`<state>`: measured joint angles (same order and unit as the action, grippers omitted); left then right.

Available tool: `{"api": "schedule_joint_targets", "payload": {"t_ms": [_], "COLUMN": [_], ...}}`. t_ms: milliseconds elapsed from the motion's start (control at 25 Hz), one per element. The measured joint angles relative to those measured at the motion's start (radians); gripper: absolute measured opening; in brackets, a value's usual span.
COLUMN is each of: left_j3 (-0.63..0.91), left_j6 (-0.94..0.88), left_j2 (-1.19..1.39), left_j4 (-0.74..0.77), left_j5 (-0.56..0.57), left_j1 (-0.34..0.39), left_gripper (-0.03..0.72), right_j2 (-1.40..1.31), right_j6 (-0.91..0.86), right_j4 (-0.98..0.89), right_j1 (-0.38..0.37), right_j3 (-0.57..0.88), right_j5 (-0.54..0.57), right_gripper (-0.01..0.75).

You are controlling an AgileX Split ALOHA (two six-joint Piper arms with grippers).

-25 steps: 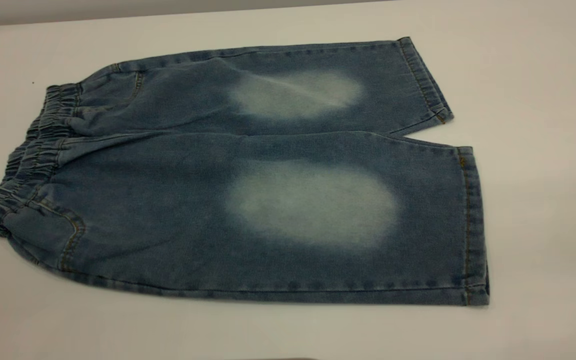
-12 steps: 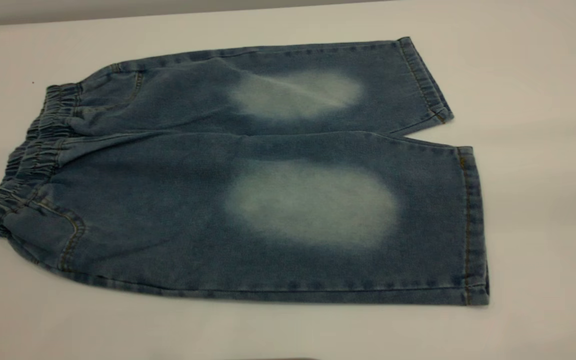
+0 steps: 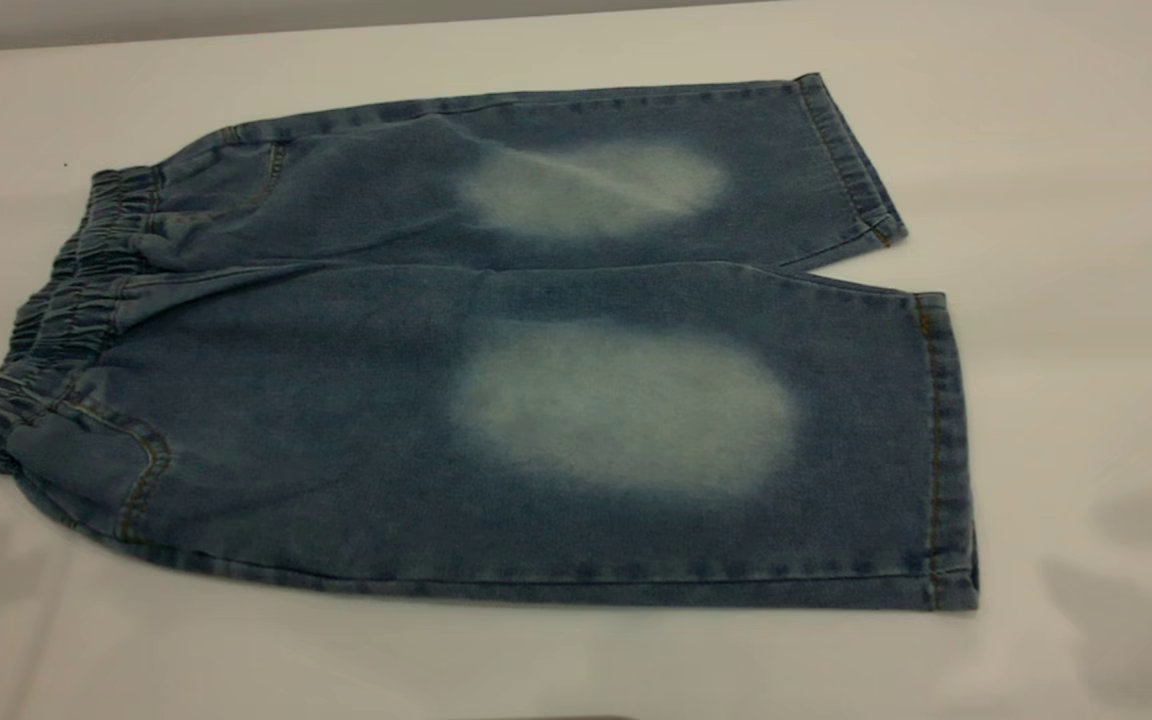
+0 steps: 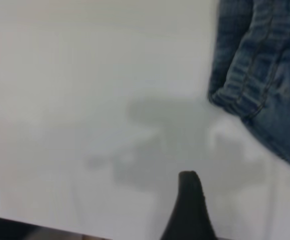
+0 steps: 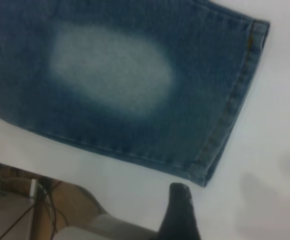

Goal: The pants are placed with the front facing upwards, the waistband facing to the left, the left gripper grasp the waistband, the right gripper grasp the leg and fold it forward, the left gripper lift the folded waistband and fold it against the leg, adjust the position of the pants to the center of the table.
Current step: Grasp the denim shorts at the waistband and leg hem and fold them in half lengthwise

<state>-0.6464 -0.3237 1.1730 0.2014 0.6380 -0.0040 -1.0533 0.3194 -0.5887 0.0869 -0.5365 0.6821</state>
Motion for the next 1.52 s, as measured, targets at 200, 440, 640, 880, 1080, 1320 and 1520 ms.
{"api": "schedule_joint_targets", "payload": {"t_ms": [200, 440, 640, 880, 1080, 1320, 1520], "left_j3": [-0.003, -0.06, -0.145, -0.163, -0.163, -0.164, -0.17], "left_j6": [0.024, 0.179, 0.301, 0.301, 0.284, 0.27, 0.269], "left_j2": [0.278, 0.514, 0.637, 0.685, 0.721, 0.81, 0.842], "left_j4": [-0.114, -0.339, -0.494, -0.513, -0.519, -0.522, -0.535], "left_j5": [-0.11, -0.195, -0.221, -0.218, -0.241, -0.281, -0.313], "left_j1": [0.088, 0.115, 0.115, 0.115, 0.115, 0.115, 0.115], "left_gripper": [0.508, 0.508, 0.508, 0.508, 0.508, 0.508, 0.46], "right_j2": [-0.113, -0.135, -0.135, -0.135, -0.135, -0.135, -0.135], "right_j6": [0.086, 0.168, 0.189, 0.19, 0.191, 0.191, 0.191], "right_j4": [-0.076, -0.153, -0.173, -0.175, -0.175, -0.176, -0.178], "right_j1": [0.0, 0.0, 0.0, 0.0, 0.0, 0.0, 0.0], "right_j3": [0.0, -0.001, -0.001, -0.001, -0.001, -0.001, -0.001], "right_j5": [-0.076, -0.124, -0.135, -0.14, -0.145, -0.147, -0.133], "right_gripper": [0.494, 0.494, 0.494, 0.494, 0.494, 0.494, 0.494]}}
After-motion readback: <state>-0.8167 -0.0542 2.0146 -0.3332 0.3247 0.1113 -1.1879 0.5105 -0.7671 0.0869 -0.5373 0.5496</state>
